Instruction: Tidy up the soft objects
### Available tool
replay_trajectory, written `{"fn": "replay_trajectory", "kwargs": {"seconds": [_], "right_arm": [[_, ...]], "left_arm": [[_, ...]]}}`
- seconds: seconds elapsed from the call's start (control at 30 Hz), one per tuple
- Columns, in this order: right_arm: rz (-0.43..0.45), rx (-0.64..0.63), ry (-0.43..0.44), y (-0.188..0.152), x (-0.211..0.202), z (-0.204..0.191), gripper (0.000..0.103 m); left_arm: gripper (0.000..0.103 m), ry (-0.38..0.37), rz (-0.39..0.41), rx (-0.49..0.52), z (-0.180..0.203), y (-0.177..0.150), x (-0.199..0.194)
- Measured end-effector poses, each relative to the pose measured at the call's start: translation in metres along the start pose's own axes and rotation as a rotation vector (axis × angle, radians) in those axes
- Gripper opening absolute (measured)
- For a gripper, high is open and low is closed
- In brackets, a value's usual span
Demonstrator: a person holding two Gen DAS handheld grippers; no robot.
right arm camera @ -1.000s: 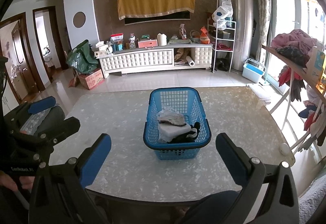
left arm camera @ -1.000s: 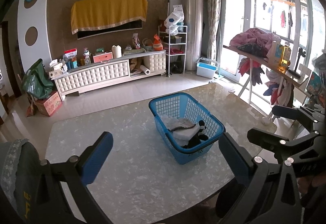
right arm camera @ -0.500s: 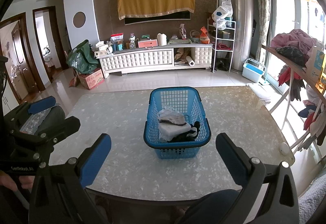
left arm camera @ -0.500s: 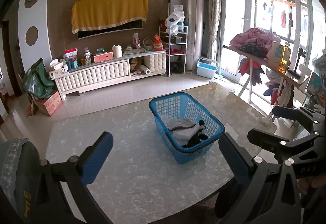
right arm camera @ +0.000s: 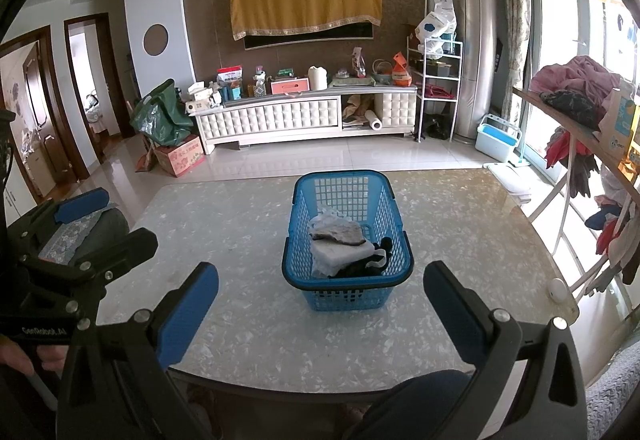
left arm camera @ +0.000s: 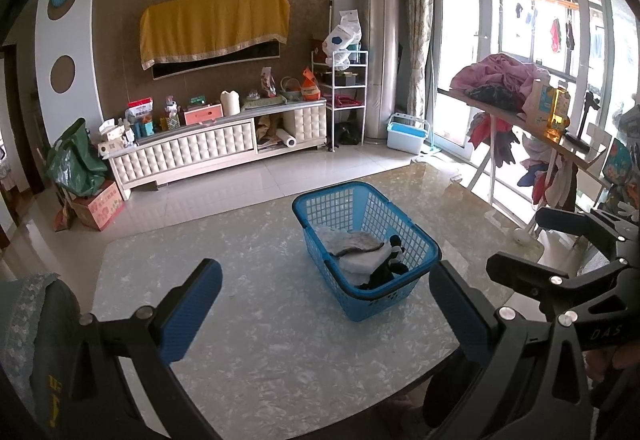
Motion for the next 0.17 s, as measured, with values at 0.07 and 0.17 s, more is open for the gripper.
{"fn": "replay_trajectory", "kwargs": {"seconds": [0.07, 0.17], "right_arm": [[0.0, 0.0, 0.002, -0.0006, 0.0003, -0.0001, 0.103], [-0.004, 0.001, 0.001, -0.0014, -0.0002, -0.0003, 0.103]], "left_arm": [[0.103, 0.0, 0.0, 0.002, -0.0006, -0.0002, -0.0015], [0.103, 0.01, 0.0, 0.014, -0.0015, -0.0003, -0.0034]]}}
Point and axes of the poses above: each gripper's, at about its wrist camera, not at the fingertips, and x roughly the way its jaws point, z to its right, y to its top, the point moved 7 cm from there along x, roughly the way its jaws point, and after that the axes turned 5 degrees about x, right-handed, at the moved point
